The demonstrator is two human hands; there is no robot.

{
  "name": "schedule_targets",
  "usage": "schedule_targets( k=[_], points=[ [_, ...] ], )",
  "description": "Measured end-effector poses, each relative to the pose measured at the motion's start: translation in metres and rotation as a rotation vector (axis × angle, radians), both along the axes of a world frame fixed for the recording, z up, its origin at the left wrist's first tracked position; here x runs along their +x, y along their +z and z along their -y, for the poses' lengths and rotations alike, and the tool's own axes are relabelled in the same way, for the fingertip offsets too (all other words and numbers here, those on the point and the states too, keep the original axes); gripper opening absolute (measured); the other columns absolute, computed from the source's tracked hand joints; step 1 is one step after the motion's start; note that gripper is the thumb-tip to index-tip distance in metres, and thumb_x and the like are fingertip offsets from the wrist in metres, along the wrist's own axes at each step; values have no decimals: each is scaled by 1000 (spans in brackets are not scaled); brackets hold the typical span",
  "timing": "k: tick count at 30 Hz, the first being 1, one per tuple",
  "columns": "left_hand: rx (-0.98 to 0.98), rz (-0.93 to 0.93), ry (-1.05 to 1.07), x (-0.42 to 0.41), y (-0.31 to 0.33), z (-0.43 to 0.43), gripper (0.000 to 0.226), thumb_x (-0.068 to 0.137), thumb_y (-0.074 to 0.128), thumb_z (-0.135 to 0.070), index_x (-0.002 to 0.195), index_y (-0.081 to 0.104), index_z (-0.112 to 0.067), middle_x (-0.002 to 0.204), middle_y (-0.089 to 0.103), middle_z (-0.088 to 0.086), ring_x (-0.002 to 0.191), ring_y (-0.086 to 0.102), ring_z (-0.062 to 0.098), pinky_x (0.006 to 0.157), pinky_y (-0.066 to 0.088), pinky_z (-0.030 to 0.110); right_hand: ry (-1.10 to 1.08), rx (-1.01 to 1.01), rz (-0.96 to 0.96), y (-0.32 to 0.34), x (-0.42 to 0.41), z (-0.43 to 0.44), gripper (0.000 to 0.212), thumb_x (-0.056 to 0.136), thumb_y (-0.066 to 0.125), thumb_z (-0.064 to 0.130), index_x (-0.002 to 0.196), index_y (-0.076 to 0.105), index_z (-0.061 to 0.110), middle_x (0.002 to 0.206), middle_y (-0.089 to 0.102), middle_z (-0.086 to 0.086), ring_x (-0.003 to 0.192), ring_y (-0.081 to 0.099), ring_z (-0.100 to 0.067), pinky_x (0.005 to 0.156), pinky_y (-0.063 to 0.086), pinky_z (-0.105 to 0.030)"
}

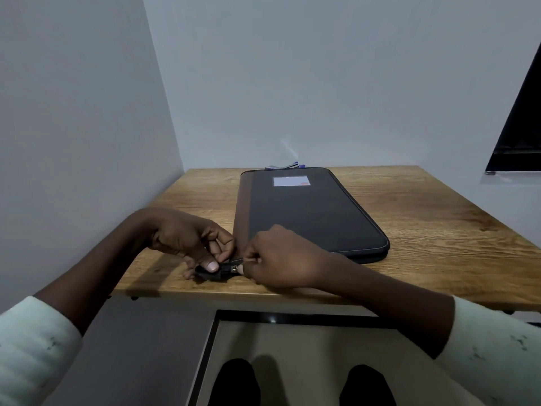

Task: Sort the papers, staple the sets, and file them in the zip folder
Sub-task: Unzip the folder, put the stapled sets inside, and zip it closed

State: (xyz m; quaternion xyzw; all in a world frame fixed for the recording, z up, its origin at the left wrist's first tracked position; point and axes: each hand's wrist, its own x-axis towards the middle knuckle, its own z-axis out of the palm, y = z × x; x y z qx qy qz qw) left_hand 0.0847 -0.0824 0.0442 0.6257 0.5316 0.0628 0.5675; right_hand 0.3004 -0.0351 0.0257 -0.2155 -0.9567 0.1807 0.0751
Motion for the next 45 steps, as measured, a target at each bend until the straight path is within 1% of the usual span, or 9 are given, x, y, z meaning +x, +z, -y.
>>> schedule_targets(
  k=[9,15,21,24,31,34,36,41,45],
  points=[
    [-80,-304,130,13,17,-2,21,80,77,-11,99,66,-11,86,72,12,75,69,27,66,58,31,-83,48,-50,-9,11,8,33,88,57,24,56,54,19,66,61,-2,65,62,-21,66,57,-34],
    [-26,-387,115,16,4,1,3,88,71,-17,87,73,-15,74,70,3,60,65,17,59,56,24,-107,120,-14,-7,19,6,39,94,55,30,56,47,20,60,53,1,56,51,-14,59,47,-26],
    [-41,-528,162,0,11,3,9,83,75,-27,83,71,-19,86,67,12,68,64,25,55,53,25,-194,84,118,9,55,-32,45,91,60,24,49,47,16,49,46,4,45,42,-11,50,36,-23],
    [-30,-675,140,3,17,-6,8,86,74,-26,83,68,-21,81,69,5,58,64,16,53,51,25,-219,108,138,12,66,-43,48,91,62,26,46,47,16,42,43,6,42,39,-9,47,33,-20],
    [-64,-890,183,-1,22,-5,12,90,70,-28,84,66,-19,68,65,-2,53,58,12,57,48,26,-338,8,142,17,108,-63,31,92,65,30,69,72,10,58,66,4,45,60,-5,52,46,-18],
    [-70,-999,197,7,34,-8,14,85,75,-33,91,67,-23,85,70,-1,72,68,15,67,54,32,-343,-9,185,19,115,-70,28,92,65,31,69,72,16,57,66,7,46,61,1,52,45,-13],
    [126,-1073,227,18,49,-10,28,78,75,-51,96,65,-33,98,69,-3,89,68,17,82,55,38,-322,-30,219,19,115,-74,28,93,64,31,69,72,17,59,68,7,49,62,1,54,46,-14],
    [811,-711,299,105,42,-54,62,78,65,-65,133,55,-39,123,65,-3,115,58,17,100,45,35,-244,-76,269,22,115,-84,27,92,65,36,73,75,20,64,72,9,57,63,2,67,51,-21],
    [781,-730,164,136,-4,-106,65,94,34,-68,153,23,-44,161,28,-1,149,23,22,119,18,58,-235,-47,254,21,118,-84,24,91,64,39,78,75,23,69,73,10,62,63,4,66,45,-19]
  ],
)
